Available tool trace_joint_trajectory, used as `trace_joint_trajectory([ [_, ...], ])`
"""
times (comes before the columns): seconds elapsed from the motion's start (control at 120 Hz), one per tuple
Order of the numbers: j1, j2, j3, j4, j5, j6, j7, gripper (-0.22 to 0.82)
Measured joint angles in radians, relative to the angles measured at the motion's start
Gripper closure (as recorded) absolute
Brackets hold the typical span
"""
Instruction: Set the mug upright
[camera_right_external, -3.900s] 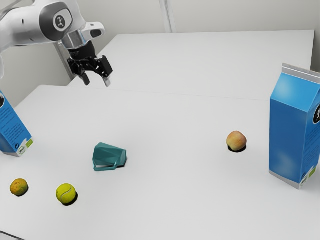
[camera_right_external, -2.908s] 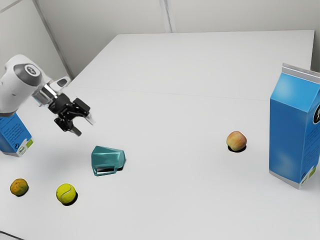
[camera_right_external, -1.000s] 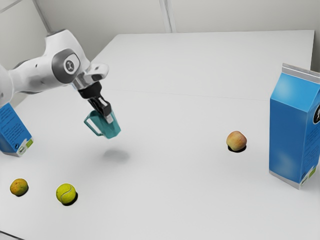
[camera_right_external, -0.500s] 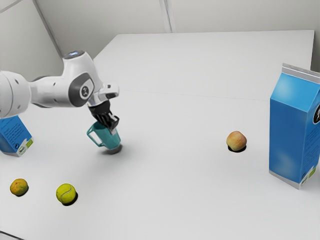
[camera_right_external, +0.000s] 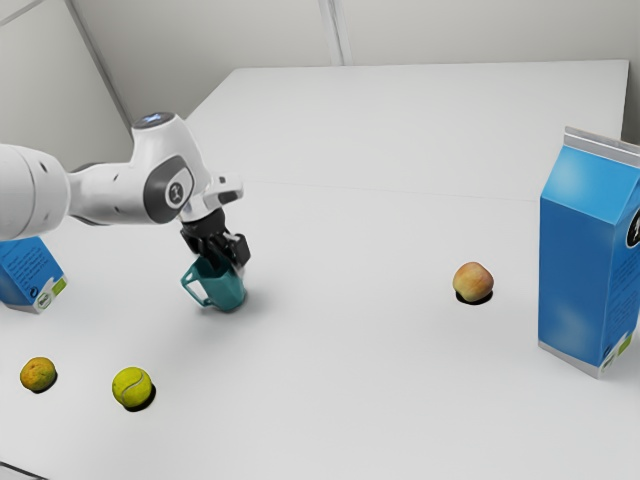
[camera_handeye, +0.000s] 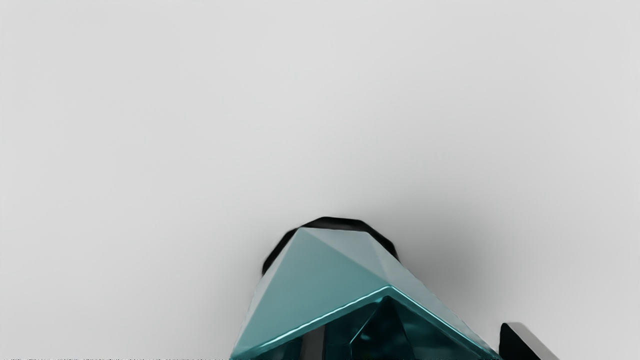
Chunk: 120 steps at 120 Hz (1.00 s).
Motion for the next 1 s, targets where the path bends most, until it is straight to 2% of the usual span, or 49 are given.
trace_joint_trajectory([
  [0.108, -0.006, -0.04, -0.006, 0.002, -0.003, -0.005, -0.012, 0.16],
  [0.233, -0.016, -0.092, -0.021, 0.043, -0.005, -0.041, -0.022, 0.09],
  [0.425, -0.02, -0.097, -0.02, 0.253, -0.023, -0.183, -0.034, 0.04],
  [0.625, -0.01, -0.05, -0.019, 0.489, -0.023, -0.368, -0.043, 0.01],
  [0.783, -0.012, -0.047, -0.019, 0.516, -0.024, -0.446, -0.047, 0.01],
  [1.0, -0.012, -0.048, -0.018, 0.517, -0.025, -0.49, -0.051, 0.0],
])
